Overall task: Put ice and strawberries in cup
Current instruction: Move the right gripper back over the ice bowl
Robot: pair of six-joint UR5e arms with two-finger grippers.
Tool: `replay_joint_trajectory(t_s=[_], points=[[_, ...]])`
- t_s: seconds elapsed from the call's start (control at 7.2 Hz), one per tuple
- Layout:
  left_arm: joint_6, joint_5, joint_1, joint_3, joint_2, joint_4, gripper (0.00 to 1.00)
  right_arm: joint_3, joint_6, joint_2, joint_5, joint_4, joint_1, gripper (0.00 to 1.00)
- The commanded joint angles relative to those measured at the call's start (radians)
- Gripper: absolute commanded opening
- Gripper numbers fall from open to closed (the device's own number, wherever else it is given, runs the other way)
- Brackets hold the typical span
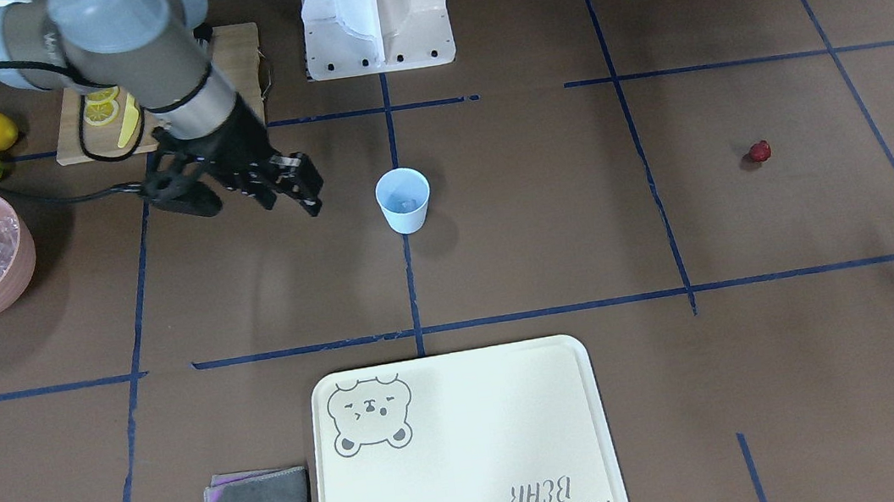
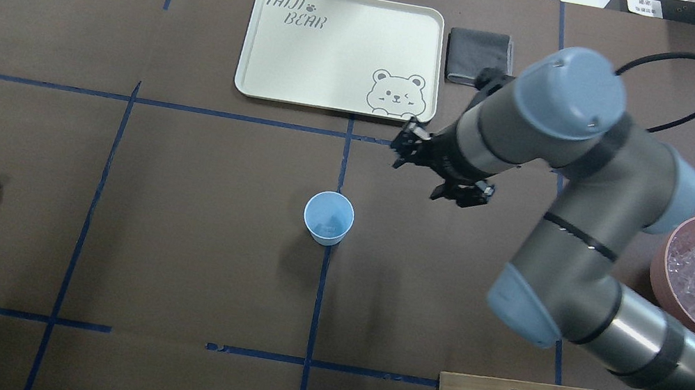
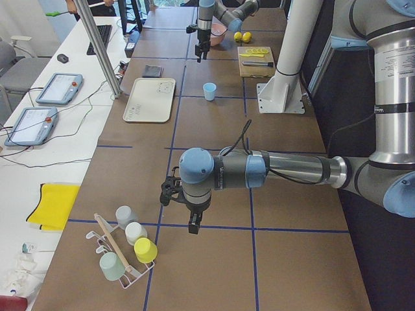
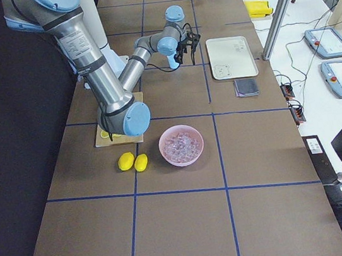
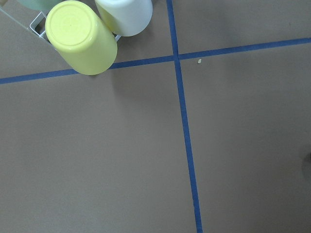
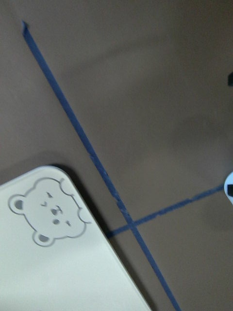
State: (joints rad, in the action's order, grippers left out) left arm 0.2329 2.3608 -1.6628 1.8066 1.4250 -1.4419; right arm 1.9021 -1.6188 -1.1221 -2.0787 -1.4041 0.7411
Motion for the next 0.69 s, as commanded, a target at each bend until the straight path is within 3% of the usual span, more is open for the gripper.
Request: replay_joint_trajectory(t_s=[0.0, 0.28, 0.56], points=[[-0.004, 0.0, 0.0, 0.0, -0.001, 0.0, 1.0, 0.06, 0.205, -0.201, -0.072, 0.01, 0.131, 0.72], [-0.006, -0.002, 0.0, 0.0, -0.003, 0.0, 1.0, 0.077, 0.418, -0.348, -0.083, 0.013, 0.229, 0.72], [-0.006, 0.0, 0.0, 0.0, -0.005, 0.0, 1.0, 0.075, 0.579, -0.46, -0.148, 0.014, 0.323, 0.73]])
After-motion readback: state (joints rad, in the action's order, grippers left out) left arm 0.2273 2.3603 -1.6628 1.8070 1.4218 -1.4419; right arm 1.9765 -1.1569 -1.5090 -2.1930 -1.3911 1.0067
